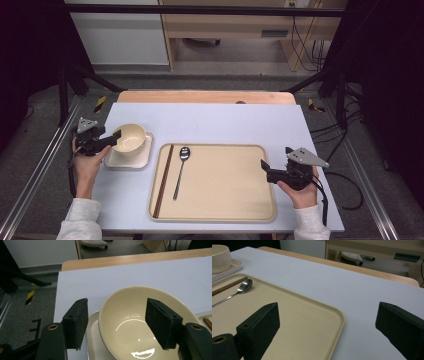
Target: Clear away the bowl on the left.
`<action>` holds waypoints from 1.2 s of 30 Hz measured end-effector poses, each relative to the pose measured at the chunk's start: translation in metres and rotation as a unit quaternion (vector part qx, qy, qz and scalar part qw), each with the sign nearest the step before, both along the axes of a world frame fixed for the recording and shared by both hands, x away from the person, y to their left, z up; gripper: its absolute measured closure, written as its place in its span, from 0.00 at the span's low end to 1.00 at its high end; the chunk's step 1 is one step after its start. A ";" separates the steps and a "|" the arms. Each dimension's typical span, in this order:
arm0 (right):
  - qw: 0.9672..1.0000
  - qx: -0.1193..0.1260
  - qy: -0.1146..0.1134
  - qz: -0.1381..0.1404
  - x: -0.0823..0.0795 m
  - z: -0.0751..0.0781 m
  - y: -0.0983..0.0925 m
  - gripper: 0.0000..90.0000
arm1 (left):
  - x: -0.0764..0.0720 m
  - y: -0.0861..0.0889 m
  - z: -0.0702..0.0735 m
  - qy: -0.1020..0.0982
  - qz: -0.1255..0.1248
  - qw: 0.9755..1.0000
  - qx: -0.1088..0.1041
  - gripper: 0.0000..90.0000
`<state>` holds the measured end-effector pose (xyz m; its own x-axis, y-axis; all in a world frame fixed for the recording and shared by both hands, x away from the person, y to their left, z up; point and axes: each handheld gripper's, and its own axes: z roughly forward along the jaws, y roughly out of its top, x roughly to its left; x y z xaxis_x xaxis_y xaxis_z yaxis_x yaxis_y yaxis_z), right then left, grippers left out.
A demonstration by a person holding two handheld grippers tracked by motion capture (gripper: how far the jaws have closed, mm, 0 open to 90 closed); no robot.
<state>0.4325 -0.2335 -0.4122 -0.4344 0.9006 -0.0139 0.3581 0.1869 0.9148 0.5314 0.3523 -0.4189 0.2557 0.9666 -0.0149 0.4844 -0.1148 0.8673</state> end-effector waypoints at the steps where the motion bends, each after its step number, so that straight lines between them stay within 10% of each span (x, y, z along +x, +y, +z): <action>1: 1.000 -0.001 0.000 0.001 0.000 0.000 0.000 0.06 | 0.002 0.001 -0.003 0.008 -0.001 1.000 0.001 0.41; 36: 1.000 -0.002 0.003 0.001 0.001 -0.001 0.001 0.06 | 0.024 -0.001 -0.031 0.106 0.025 0.994 0.021 0.83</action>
